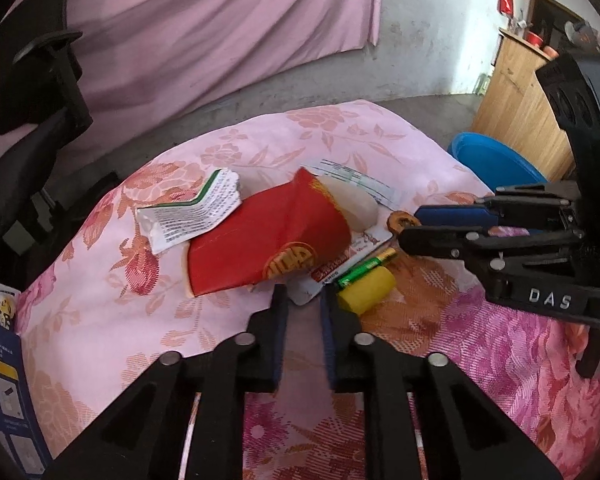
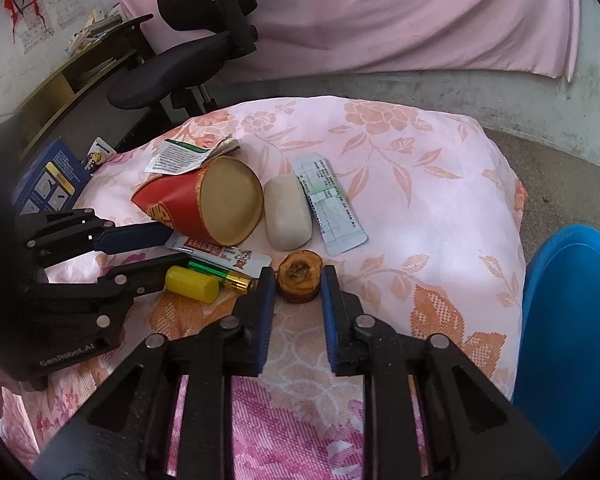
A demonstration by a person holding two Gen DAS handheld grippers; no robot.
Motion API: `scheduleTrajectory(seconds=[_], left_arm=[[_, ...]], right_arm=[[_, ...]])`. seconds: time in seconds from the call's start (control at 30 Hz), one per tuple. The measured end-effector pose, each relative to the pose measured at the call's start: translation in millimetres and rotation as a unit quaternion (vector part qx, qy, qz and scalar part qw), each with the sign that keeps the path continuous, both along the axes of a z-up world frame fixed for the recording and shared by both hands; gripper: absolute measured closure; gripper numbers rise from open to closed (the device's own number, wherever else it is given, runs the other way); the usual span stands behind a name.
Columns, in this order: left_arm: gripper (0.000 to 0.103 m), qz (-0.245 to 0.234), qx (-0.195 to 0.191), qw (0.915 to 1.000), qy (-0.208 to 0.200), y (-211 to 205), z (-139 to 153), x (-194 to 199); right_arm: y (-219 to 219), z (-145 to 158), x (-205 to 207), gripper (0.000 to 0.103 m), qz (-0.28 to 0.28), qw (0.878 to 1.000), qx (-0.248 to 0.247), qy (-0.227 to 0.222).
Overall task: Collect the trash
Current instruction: 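Close the right tool on the brown shell while the left tool grasps the yellow cylinder, then carry shell and yellow cylinder over the blue basin and open both tools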
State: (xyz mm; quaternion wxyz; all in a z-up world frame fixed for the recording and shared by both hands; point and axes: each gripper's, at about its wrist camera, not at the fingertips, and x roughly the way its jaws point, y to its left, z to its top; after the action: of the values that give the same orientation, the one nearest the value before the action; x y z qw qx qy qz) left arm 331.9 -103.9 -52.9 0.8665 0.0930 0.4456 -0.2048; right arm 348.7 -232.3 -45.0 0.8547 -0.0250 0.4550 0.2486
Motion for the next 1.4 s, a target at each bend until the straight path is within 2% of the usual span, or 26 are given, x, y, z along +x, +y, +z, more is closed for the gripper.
scheduleTrajectory(seconds=[0.17, 0.3, 0.43, 0.6, 0.63, 0.73, 0.77, 1.03, 1.1, 1.13, 1.23, 1.3, 1.4], left_arm=[[0.103, -0.013, 0.01, 0.9999, -0.004, -6, -2, -3], [0.103, -0.014, 0.011, 0.9998, -0.007, -8, -2, -7], [0.103, -0.004, -0.029, 0.9995, 0.009, -2, 1, -12], [0.103, -0.002, -0.058, 0.9982, 0.012, 0, 7, -23], [0.097, -0.003, -0.058, 0.9983, 0.011, -1, 8, -24], [0.067, -0.005, -0.06, 0.9982, 0.007, -5, 10, -25], [0.065, -0.005, -0.062, 0.9981, 0.006, -5, 10, -25], [0.066, 0.007, -0.069, 0.9974, 0.02, -17, 9, -13], [0.079, 0.014, -0.065, 0.9976, 0.02, -20, 9, -13], [0.09, 0.015, -0.062, 0.9978, 0.018, -20, 8, -14], [0.091, 0.03, -0.066, 0.9973, 0.013, -17, 10, -19], [0.091, 0.041, -0.077, 0.9962, -0.001, -13, 16, -26], [0.091, 0.049, -0.091, 0.9934, -0.049, -10, 31, -43]], right_arm=[[-6, 2, -2, 0.052, -0.005, 1.0, 0.002, -0.002], [-14, 4, -4, 0.052, -0.013, 1.0, 0.003, -0.006], [-20, 6, -6, 0.052, -0.018, 1.0, 0.004, -0.008], [-23, 6, -8, 0.052, -0.017, 1.0, 0.006, -0.007], [-23, 6, -8, 0.052, -0.017, 1.0, 0.006, -0.008], [-24, 6, -10, 0.052, -0.015, 1.0, 0.001, -0.01], [-25, 6, -10, 0.052, -0.015, 1.0, 0.0, -0.009], [-39, 5, -8, 0.051, -0.026, 1.0, 0.01, -0.006], [-41, 5, -9, 0.051, -0.028, 1.0, 0.012, -0.007], [-42, 5, -9, 0.051, -0.028, 0.999, 0.014, -0.007], [-44, 7, -10, 0.052, -0.029, 0.999, 0.018, -0.013], [-45, 10, -13, 0.052, -0.027, 0.999, 0.022, -0.021], [-47, 17, -19, 0.052, -0.029, 0.998, 0.032, -0.042]])
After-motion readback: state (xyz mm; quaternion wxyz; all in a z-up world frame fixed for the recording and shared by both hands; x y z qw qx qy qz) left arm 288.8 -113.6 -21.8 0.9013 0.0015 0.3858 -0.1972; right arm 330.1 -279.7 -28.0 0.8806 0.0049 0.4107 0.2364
